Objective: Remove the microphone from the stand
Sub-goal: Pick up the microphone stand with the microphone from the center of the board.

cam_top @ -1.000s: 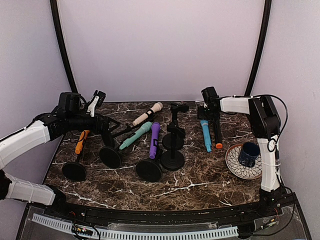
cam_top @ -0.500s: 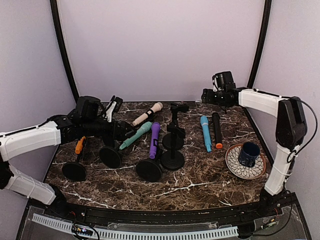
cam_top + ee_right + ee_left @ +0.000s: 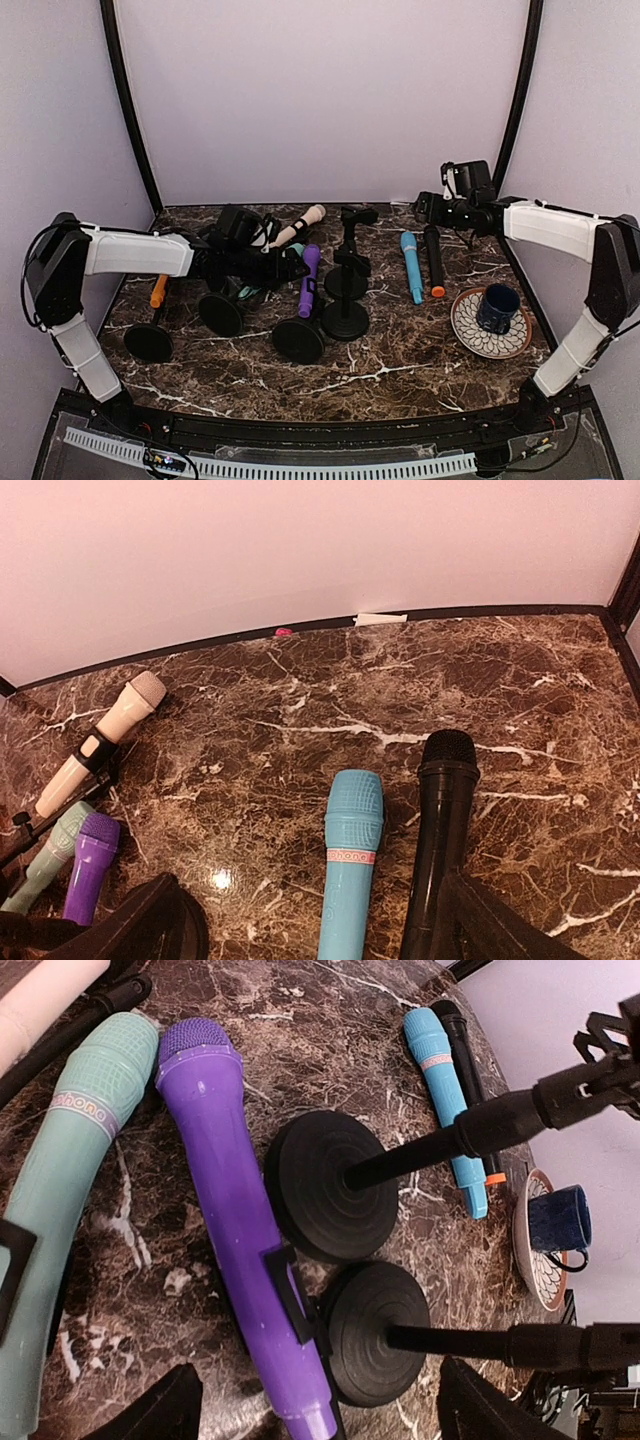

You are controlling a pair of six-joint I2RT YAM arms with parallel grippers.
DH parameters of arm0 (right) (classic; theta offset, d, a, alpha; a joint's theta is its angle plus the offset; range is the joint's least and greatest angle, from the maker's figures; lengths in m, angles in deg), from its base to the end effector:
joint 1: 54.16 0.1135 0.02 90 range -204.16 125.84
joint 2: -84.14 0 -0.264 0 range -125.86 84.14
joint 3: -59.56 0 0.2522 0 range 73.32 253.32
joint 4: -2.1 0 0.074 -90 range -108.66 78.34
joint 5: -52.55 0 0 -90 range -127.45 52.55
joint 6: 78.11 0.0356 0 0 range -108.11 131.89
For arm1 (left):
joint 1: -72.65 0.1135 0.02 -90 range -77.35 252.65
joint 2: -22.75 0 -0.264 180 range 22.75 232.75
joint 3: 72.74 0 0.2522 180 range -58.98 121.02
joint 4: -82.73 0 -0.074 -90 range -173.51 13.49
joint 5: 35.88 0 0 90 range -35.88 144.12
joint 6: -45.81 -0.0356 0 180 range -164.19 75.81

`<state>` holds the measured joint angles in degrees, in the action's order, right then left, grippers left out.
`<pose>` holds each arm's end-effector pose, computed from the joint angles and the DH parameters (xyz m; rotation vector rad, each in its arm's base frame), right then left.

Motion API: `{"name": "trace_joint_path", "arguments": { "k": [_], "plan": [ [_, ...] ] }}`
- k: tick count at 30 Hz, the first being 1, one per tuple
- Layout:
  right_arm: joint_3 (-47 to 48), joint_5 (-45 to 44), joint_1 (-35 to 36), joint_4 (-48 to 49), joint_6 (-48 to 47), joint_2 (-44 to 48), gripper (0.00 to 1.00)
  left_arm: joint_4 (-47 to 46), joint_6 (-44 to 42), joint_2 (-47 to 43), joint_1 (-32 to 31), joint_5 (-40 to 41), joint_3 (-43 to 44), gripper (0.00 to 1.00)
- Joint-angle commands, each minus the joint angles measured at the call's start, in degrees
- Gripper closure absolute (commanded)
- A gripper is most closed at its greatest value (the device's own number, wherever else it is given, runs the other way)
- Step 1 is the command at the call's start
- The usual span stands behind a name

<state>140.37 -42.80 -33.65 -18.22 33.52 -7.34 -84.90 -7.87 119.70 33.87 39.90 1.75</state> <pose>0.3463 0.1260 0.2744 0.0770 2.1263 0.3400 0.2861 -0.2411 0.2172 0.2025 2.3338 -0.9755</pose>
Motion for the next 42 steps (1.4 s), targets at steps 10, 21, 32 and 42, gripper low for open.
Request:
{"name": "trace_joint_path", "arguments": {
  "k": [10,21,32,42],
  "plan": [
    [-4.1,1.6,-0.1,5.2,0.7,4.8,0.11,-0.7,2.7,13.8,-0.1,1.8,9.2,0.23],
    [-4.5,1.8,-0.1,5.4,0.9,3.8,0.11,-3.3,4.0,17.8,-0.2,0.1,10.3,0.37],
    [-4.5,2.1,-0.1,5.4,1.1,3.4,0.11,-5.6,4.3,20.6,-0.1,-1.3,12.1,0.6],
    [-5.1,1.0,-0.1,5.1,1.2,5.1,0.11,-6.4,1.5,11.4,-0.1,0.5,8.8,0.82]
  ]
}}
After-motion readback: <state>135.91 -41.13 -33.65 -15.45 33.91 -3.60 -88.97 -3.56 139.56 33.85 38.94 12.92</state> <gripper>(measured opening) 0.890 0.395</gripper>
